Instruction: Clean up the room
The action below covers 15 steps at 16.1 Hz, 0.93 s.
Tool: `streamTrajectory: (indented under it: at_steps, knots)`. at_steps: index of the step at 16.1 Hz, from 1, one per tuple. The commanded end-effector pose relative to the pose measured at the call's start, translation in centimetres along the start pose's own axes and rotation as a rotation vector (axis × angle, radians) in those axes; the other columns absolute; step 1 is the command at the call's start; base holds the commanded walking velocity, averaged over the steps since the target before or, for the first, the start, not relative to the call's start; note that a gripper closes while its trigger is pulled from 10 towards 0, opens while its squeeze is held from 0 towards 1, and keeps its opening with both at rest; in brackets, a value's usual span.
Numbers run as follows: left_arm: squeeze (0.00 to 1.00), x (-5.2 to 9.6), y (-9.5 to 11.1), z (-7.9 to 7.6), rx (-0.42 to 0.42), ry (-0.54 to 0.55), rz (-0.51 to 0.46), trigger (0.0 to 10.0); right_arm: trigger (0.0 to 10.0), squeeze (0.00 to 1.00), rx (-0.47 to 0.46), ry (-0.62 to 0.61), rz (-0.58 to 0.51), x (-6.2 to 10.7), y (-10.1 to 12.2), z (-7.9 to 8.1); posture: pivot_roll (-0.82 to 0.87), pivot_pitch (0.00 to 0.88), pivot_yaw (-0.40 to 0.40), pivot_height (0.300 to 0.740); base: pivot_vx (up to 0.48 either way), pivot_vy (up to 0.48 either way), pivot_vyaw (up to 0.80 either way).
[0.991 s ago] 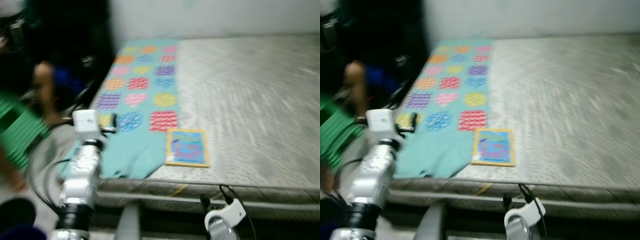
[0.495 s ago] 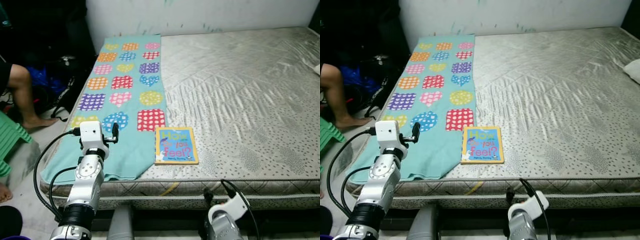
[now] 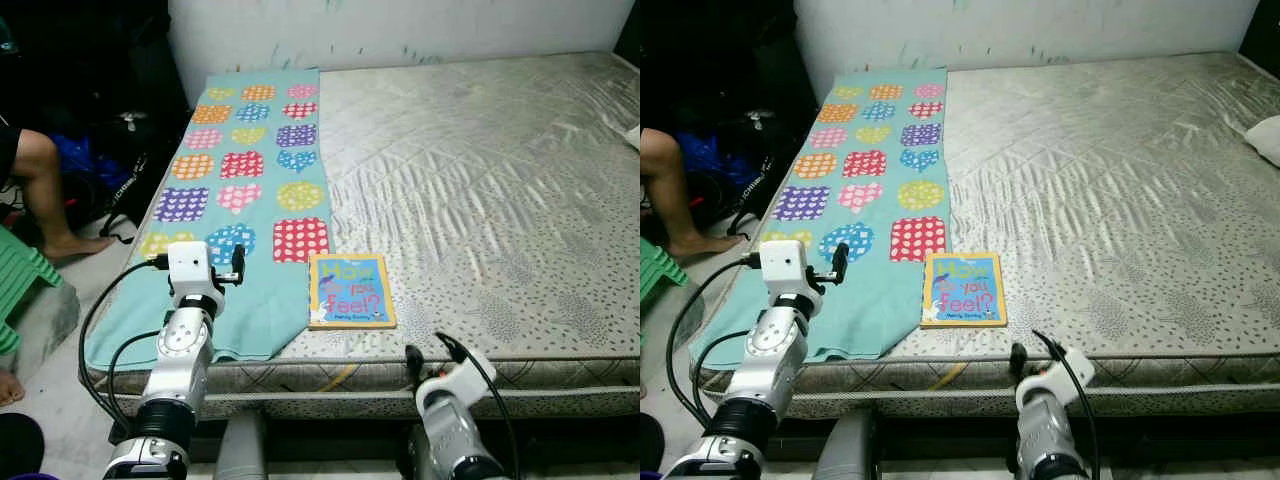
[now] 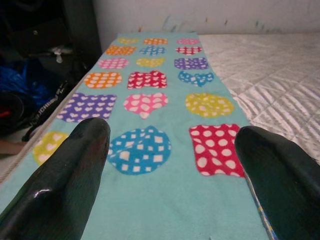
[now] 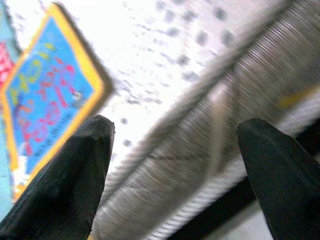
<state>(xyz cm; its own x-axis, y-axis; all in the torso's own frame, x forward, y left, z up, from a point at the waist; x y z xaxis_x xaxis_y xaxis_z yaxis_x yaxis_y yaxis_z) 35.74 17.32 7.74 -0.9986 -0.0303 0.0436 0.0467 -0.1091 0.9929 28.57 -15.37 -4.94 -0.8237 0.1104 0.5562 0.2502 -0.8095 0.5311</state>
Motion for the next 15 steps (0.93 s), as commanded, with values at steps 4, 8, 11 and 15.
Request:
streamTrajectory:
  at_steps: [4,8,11,15]
  knots:
    - [0.00,-0.2,0.0,0.5,0.001,0.013,-0.009,10.0,10.0,0.00,0.470,0.803,-0.318,2.6,6.4,22.5,-0.05,0.000,0.075,0.661,0.000,0.000,0.00]
    - [0.00,-0.3,0.0,0.4,0.004,0.012,-0.011,10.0,10.0,0.00,0.454,0.806,-0.327,2.7,6.9,22.9,-0.05,0.000,0.078,0.706,0.000,0.000,0.00]
    - [0.00,-0.3,0.0,0.3,0.004,0.008,-0.010,10.0,10.0,0.00,0.455,0.803,-0.333,2.6,7.1,22.9,-0.05,0.000,0.081,0.740,0.000,0.000,0.00]
    - [0.00,-0.4,-0.1,0.5,-0.043,0.007,-0.013,10.0,10.0,0.00,0.459,0.791,-0.339,2.4,7.4,22.6,-0.05,0.000,0.084,0.740,0.000,0.000,0.00]
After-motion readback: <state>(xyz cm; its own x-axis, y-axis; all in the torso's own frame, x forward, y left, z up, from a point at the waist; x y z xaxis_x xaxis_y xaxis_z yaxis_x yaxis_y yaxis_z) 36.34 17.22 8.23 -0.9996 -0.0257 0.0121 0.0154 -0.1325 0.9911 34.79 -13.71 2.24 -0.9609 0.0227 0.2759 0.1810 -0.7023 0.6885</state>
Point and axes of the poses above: a point about 5 cm out from each wrist's last joint towards the gripper, its own x axis pointing back from the gripper into the wrist, its own y axis along the axis of the wrist's last joint, z = x × y, the point moved 3 cm from there along -x, pointing out of the wrist towards the gripper, and after that the axes turned 8 degrees about -x, right-handed, at the moved point
